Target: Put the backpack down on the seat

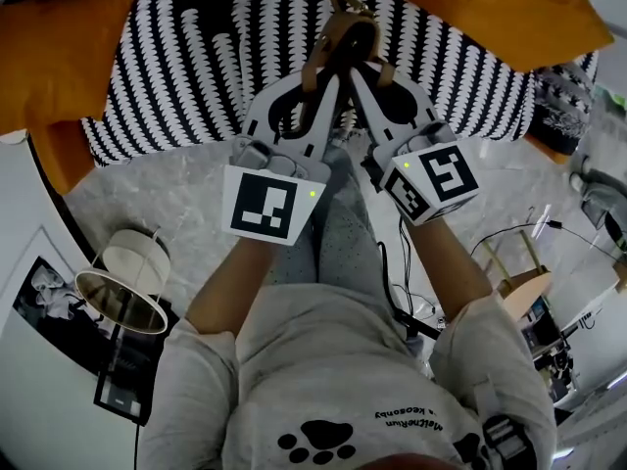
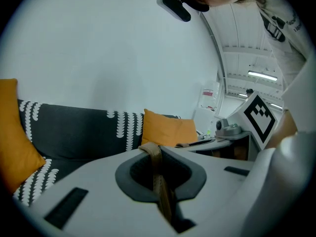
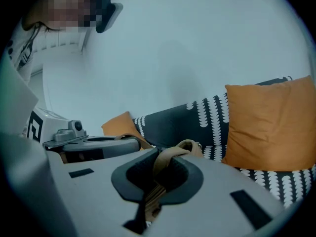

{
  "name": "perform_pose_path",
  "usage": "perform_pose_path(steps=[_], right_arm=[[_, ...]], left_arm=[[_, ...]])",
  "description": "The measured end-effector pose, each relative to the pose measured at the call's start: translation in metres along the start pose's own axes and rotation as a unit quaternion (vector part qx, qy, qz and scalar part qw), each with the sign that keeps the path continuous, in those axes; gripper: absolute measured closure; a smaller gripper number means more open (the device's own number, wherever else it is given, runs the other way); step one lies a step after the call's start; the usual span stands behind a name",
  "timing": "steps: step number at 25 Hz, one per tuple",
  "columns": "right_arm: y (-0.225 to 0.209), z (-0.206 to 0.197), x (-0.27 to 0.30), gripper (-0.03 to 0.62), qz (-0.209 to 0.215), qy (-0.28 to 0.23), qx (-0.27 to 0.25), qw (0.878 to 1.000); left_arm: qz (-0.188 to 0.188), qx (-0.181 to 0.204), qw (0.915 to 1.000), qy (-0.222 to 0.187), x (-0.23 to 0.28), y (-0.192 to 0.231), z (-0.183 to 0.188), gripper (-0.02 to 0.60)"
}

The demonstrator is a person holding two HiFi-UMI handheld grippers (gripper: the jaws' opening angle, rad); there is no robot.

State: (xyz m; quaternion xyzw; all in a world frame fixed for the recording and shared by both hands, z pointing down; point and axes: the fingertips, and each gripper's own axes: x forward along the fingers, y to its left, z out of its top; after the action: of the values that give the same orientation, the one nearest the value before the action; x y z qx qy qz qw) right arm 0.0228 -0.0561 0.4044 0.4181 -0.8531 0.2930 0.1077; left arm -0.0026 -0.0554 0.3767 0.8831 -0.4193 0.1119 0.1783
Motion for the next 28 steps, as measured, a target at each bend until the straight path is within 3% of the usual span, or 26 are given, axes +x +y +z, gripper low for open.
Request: perform_pose_path(steps=[4,9,28], right_arm=[[-0.01,0.001,0.01,0.559,0.003,0.004,-0.005,1.0],[-0.026,-0.014,0.023,0.559,-0.004,0.025,-0.003,1.0],[-0.049,-0.06,0.055,0.559,-0.019,0.083,0.031,0.996]], left_arm=[[0.007,0.012,0.9999,0.006,0.011,0.005,-0.003,0.563],[0.008,0.001,0.9984,0.056,0.025,0.013,-0.03,0.563],[0.018,-0.006,0.994,0.108,0.044,0.038,-0.081,0.563]])
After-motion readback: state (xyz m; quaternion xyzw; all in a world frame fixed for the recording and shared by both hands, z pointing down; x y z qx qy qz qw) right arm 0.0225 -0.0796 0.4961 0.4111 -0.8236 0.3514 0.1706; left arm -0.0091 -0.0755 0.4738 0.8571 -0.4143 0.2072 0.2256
